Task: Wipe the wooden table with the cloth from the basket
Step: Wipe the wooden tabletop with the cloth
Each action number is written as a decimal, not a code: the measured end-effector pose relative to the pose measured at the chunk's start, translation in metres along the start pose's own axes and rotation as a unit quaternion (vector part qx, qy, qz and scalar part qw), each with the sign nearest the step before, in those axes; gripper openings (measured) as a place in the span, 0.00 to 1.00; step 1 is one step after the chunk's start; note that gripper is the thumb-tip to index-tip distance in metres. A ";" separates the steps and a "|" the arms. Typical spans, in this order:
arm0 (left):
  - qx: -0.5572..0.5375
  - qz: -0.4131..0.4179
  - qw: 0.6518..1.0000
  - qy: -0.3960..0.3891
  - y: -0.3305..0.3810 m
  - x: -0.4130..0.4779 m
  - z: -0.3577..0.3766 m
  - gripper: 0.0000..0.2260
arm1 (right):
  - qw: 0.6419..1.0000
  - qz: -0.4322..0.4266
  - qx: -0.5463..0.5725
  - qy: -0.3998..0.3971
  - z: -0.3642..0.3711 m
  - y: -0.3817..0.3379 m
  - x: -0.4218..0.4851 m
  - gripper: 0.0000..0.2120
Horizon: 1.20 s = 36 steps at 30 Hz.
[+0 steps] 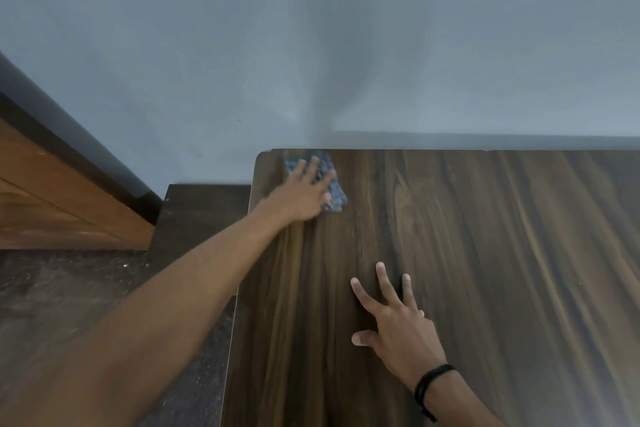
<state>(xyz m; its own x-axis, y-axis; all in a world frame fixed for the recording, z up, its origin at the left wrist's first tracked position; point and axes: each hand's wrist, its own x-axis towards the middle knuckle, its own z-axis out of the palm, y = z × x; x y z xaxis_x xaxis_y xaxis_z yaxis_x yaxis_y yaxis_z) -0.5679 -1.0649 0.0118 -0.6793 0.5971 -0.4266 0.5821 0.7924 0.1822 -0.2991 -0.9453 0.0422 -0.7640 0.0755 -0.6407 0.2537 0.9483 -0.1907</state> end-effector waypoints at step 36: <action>-0.096 -0.137 0.985 0.052 -0.022 0.020 -0.009 0.27 | 0.998 0.010 -0.033 -0.043 -0.061 -0.014 0.071 0.61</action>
<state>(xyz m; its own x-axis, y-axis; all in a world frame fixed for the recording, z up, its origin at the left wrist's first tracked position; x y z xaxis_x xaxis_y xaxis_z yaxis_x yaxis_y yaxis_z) -0.5983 -1.0690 0.0070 -0.8467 0.3601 -0.3918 0.2826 0.9281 0.2423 -0.3931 -0.9343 0.0443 -0.7045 0.0703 -0.7062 0.2263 0.9654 -0.1297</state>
